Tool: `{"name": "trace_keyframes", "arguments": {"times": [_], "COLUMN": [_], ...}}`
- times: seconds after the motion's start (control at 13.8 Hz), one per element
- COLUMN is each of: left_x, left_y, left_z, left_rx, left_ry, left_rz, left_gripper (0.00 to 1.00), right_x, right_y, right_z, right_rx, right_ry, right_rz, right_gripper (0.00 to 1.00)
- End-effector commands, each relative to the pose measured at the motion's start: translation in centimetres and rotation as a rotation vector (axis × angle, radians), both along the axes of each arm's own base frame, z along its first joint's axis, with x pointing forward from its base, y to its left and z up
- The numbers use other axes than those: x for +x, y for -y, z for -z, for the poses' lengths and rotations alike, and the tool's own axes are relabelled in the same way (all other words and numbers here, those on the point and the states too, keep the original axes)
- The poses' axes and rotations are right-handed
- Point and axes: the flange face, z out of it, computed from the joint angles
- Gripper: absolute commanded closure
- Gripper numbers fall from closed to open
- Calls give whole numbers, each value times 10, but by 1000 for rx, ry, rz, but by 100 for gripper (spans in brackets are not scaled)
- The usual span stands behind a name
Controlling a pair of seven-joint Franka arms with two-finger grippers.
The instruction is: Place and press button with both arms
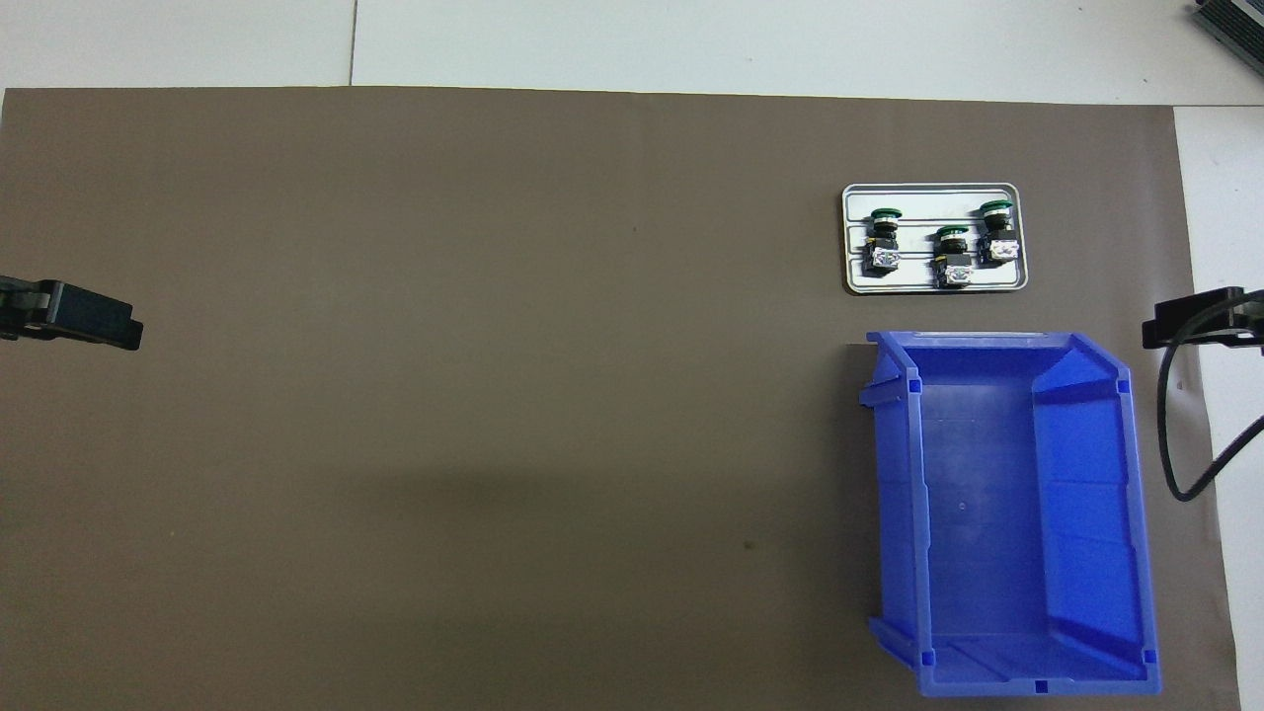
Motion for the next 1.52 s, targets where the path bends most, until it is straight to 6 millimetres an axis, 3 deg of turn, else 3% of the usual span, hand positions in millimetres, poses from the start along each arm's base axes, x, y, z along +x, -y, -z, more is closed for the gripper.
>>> {"name": "trace_keyframes", "arguments": {"times": [0.0, 0.29, 0.51, 0.8, 1.08, 1.45], "left_x": [-8, -8, -8, -8, -8, -8], "left_y": [-3, -3, -4, -3, -3, -3], "left_z": [-1, -1, -1, -1, -1, -1], "left_rx": [13, 13, 13, 13, 13, 13], "left_ry": [-1, -1, -1, -1, -1, -1], "left_rz": [-4, -4, -4, -4, -4, -4], "left_gripper": [0, 0, 0, 0, 0, 0], "right_x": [47, 106, 125, 140, 139, 134], "right_y": [-4, -17, -20, -31, -35, -32], "right_z": [57, 150, 203, 260, 297, 313], "right_rx": [-23, -39, -51, 3, 9, 3], "right_ry": [15, 92, 105, 127, 108, 105], "right_rz": [1, -17, -29, -8, -22, -46], "right_gripper": [0, 0, 0, 0, 0, 0]}}
